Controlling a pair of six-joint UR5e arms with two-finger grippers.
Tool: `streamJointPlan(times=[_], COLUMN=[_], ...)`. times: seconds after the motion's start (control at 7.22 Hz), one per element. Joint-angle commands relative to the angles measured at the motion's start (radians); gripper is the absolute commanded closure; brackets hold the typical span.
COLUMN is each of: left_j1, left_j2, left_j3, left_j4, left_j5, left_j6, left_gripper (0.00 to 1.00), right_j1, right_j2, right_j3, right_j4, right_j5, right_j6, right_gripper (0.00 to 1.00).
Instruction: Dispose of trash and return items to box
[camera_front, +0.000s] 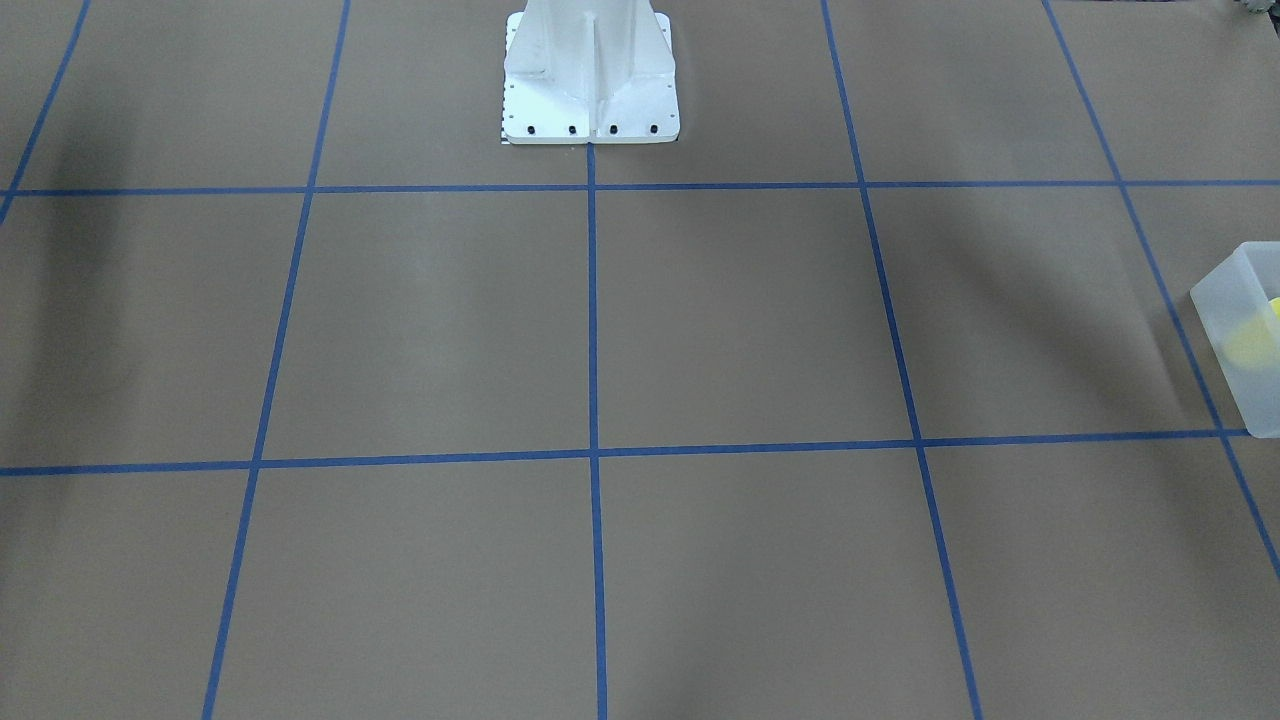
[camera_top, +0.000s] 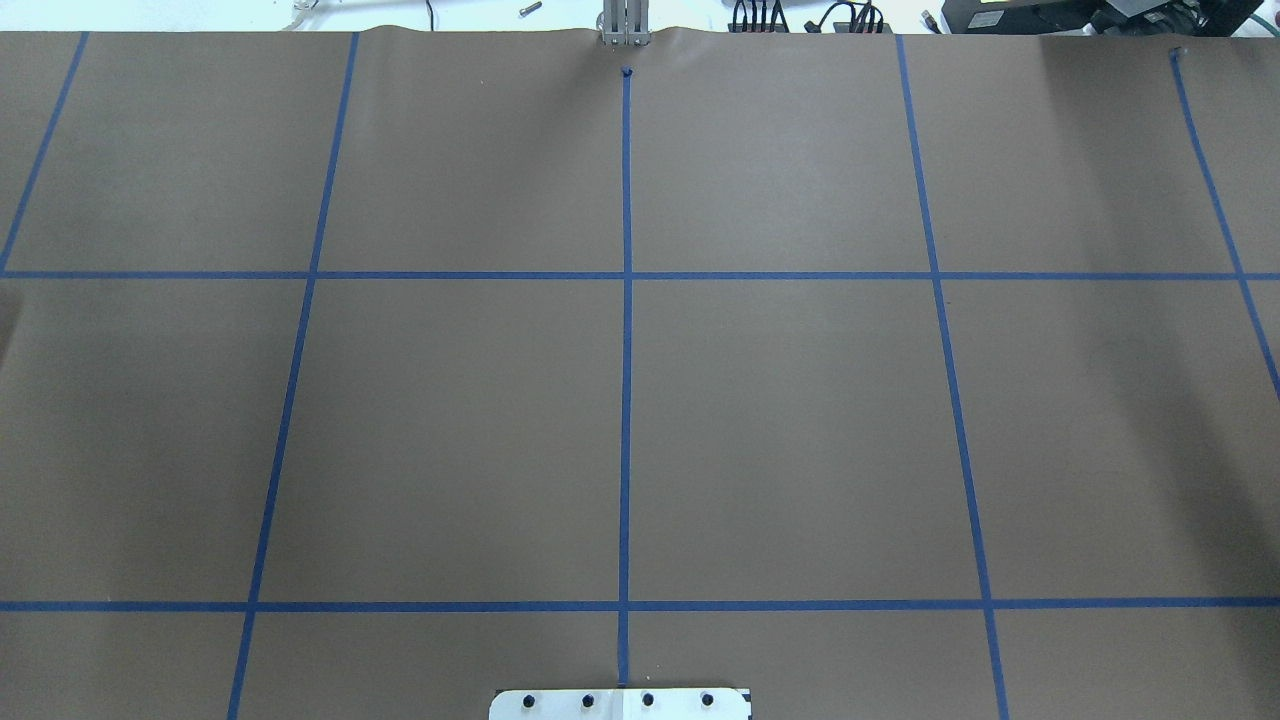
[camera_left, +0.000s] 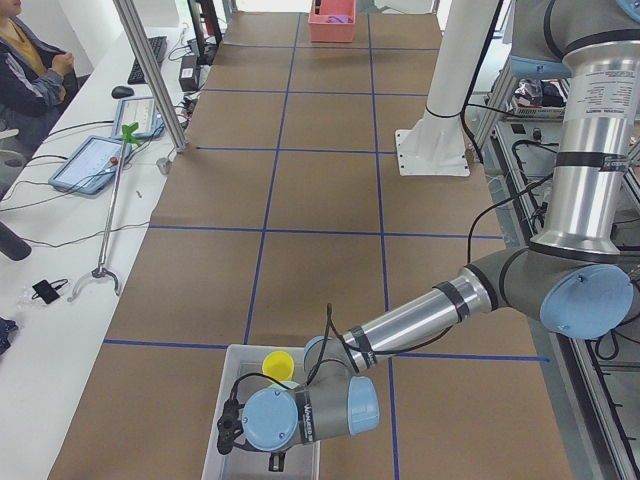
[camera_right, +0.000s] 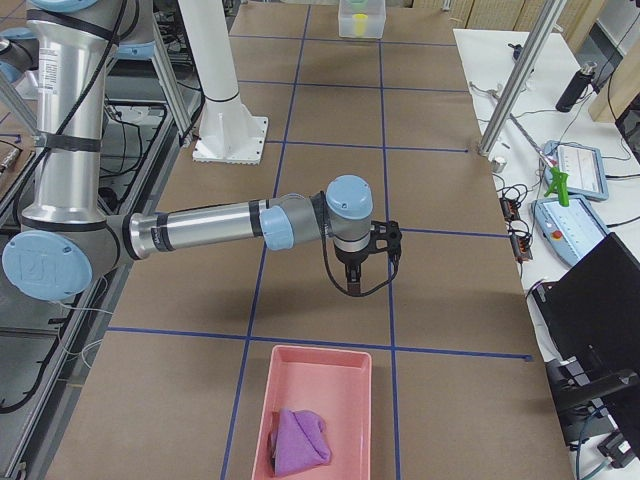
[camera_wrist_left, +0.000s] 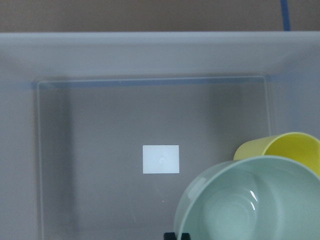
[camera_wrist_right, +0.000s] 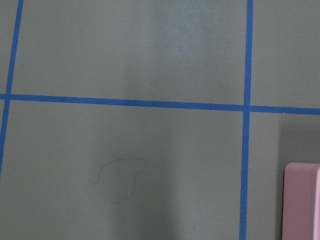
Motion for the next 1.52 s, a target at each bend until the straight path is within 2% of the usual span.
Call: streamJointPlan(times=[0.0,0.28,0.42,0.55,0.83,1.11,1.25,1.38], left_j1=[-0.004,-0.004,-0.004,-0.004,-0.004,0.008,0.066,0.154], left_j2=[-0.062,-0.038,-0.034,-0.029,-0.026,0.056,0.092,0.154], left_j3=[0.105,0.105,0.106,0.103,0.050,-0.254,-0.388,-0.561], left_j4=[-0.022,-0.022,-0.022,-0.022,-0.016,-0.011,-0.014,-0.014], left_j5=[0.013,0.013,0.015,0.013,0.007,-0.022,-0.103,-0.090], left_j6=[-0.088,-0.093,-0.093,-0.094,-0.151,-0.389,-0.442,-0.452], left_gripper=[1.00,1.00,0.74,0.03,0.01,0.01,0.01,0.01], right_j1=[-0.002,-0.008,-0.009,-0.009,-0.010,-0.034,-0.045,-0.050], right_j2=[-0.001,-0.001,0.000,0.000,0.000,0.000,-0.006,-0.014], right_j3=[-0.002,-0.005,-0.005,-0.005,-0.003,0.013,0.013,0.013], right_j4=[-0.001,0.000,0.000,0.000,0.000,0.032,0.095,0.114], right_j5=[0.002,0.002,0.002,0.002,0.002,0.005,0.003,0.002], right_j6=[0.000,0.000,0.000,0.000,0.000,0.090,0.136,0.137], right_gripper=[0.00,0.00,0.00,0.00,0.00,0.00,0.00,0.00])
